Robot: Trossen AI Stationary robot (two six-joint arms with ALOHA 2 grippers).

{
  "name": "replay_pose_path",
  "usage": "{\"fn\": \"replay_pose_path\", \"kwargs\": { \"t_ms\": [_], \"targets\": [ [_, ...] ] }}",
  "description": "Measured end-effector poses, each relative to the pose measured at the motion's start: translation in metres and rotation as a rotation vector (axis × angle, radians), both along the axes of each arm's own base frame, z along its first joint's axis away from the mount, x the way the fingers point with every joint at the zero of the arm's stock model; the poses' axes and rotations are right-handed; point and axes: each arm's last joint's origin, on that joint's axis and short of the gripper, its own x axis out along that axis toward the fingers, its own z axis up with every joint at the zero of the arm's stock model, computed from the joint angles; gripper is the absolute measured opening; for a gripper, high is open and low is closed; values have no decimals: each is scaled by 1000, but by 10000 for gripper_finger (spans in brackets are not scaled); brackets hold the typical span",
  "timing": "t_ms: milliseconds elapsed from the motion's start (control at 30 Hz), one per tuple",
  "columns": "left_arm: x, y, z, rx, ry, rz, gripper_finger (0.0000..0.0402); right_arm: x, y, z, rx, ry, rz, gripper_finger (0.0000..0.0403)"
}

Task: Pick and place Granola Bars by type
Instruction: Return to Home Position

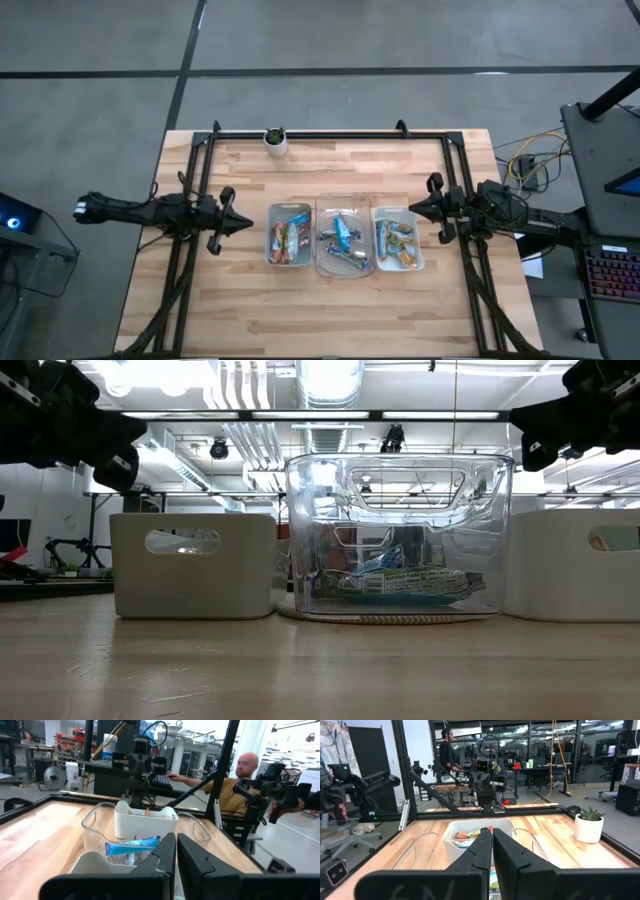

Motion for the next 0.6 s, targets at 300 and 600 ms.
{"fn": "replay_pose_path", "kwargs": {
  "t_ms": [300, 600],
  "targets": [
    [0, 0, -2, 14, 12, 0, 0, 1, 0, -5, -13, 15, -1, 9],
    [0, 0, -2, 35, 9, 2, 0, 4, -1, -19, -20, 18, 0, 9]
  ]
}}
